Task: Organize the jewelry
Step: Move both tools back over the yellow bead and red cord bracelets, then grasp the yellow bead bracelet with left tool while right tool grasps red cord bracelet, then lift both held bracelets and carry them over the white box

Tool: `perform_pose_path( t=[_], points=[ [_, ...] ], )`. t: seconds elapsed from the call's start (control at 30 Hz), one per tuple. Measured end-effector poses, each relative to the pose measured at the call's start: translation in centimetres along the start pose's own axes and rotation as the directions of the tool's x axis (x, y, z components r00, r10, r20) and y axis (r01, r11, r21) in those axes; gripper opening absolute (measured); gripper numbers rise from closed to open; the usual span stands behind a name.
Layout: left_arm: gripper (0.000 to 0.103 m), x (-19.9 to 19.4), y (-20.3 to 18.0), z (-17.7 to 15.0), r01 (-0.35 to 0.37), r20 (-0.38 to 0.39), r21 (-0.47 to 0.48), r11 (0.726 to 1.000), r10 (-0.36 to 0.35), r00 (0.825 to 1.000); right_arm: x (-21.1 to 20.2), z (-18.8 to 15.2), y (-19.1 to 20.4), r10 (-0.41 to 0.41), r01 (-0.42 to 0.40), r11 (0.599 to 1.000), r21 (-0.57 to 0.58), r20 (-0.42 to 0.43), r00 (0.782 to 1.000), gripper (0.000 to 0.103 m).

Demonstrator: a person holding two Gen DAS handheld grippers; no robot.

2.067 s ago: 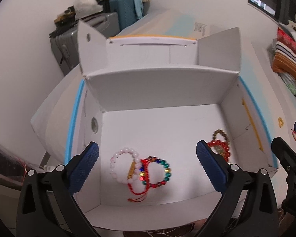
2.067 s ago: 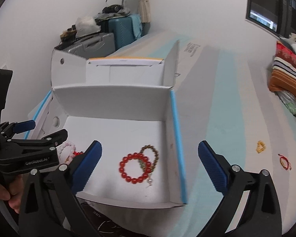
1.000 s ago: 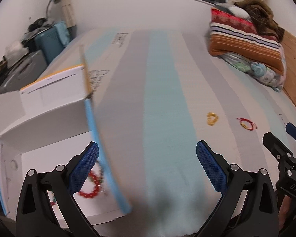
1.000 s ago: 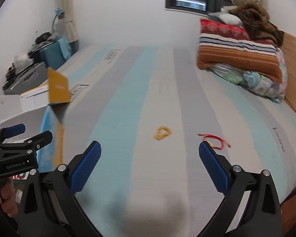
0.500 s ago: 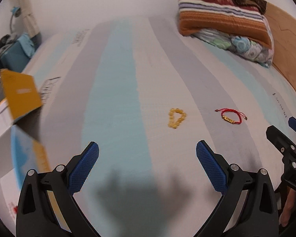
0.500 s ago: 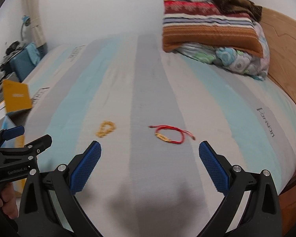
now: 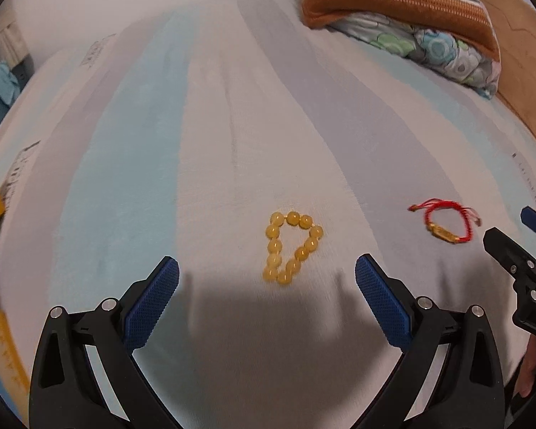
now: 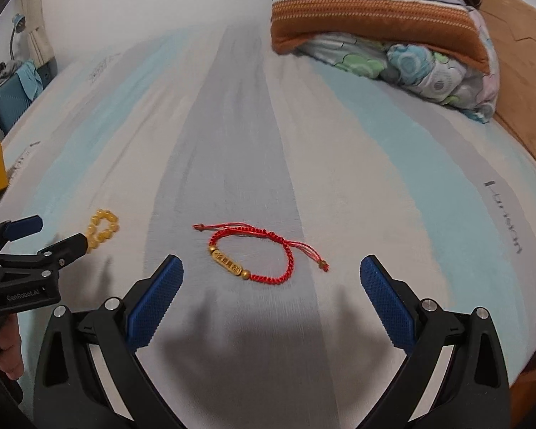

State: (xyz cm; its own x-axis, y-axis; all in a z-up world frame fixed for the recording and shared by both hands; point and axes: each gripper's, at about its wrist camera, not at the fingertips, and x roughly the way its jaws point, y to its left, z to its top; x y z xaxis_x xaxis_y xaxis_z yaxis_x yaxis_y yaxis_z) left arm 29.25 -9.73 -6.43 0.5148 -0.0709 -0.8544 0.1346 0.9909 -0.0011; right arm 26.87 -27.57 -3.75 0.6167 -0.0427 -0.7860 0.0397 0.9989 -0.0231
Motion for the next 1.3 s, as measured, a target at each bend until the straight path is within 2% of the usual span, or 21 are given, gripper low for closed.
perform_pose_path(
  t=[0.3,0.4,0.47,0.57,0.67,0.73,0.97,1.13,1.2,1.3],
  points=[
    [0.097,3.6,-0.1,0.5,-0.009,-0.003,0.014,1.0,0.009,1.0,4.9,0.2,1.0,0.014,-0.015,0.999,-0.03,-0.035,0.999,0.095],
    [0.096,3.8,-0.4,0.5,-0.02,0.009,0.035,0.999,0.02,1.0,5.8,0.2,1.0,0.017,-0.018,1.0,-0.026,-0.042,0.999,0.089],
    [0.095,3.9,-0.5,0.4,-0.03,0.013,0.049,0.998,0.029,0.999,6.2,0.0,1.0,0.022,-0.023,1.0,-0.016,-0.054,0.998,0.081],
    [0.089,3.9,-0.6,0.2,-0.032,0.014,0.049,0.998,0.032,0.999,6.6,-0.3,1.1,0.027,-0.028,1.0,-0.013,-0.062,0.998,0.074],
    [0.079,3.8,-0.7,0.2,-0.033,0.011,0.053,0.998,0.032,0.999,6.6,-0.3,1.2,0.029,-0.03,0.999,-0.014,-0.066,0.997,0.064],
    [0.067,3.7,-0.8,0.3,-0.034,0.011,0.056,0.998,0.033,0.999,6.6,-0.3,1.4,0.026,-0.027,0.999,-0.021,-0.069,0.997,0.055],
    [0.039,3.6,-0.4,0.3,-0.04,0.01,0.032,0.999,0.04,0.999,6.4,-0.4,1.6,0.021,-0.023,0.999,-0.027,-0.069,0.997,0.036],
    [0.009,3.3,-0.6,0.0,-0.085,0.022,0.041,0.996,0.084,0.996,6.3,-0.5,1.5,0.014,-0.015,1.0,-0.018,-0.066,0.998,0.018],
    [0.009,3.1,-0.7,-0.2,-0.089,0.03,0.036,0.995,0.088,0.996,6.1,-0.6,1.5,0.008,-0.009,1.0,-0.015,-0.062,0.998,0.013],
    [0.009,2.6,-0.2,-0.2,-0.068,0.031,0.01,0.998,0.067,0.997,5.7,-0.8,1.6,0.004,-0.004,1.0,-0.004,-0.054,0.999,0.012]
  ],
)
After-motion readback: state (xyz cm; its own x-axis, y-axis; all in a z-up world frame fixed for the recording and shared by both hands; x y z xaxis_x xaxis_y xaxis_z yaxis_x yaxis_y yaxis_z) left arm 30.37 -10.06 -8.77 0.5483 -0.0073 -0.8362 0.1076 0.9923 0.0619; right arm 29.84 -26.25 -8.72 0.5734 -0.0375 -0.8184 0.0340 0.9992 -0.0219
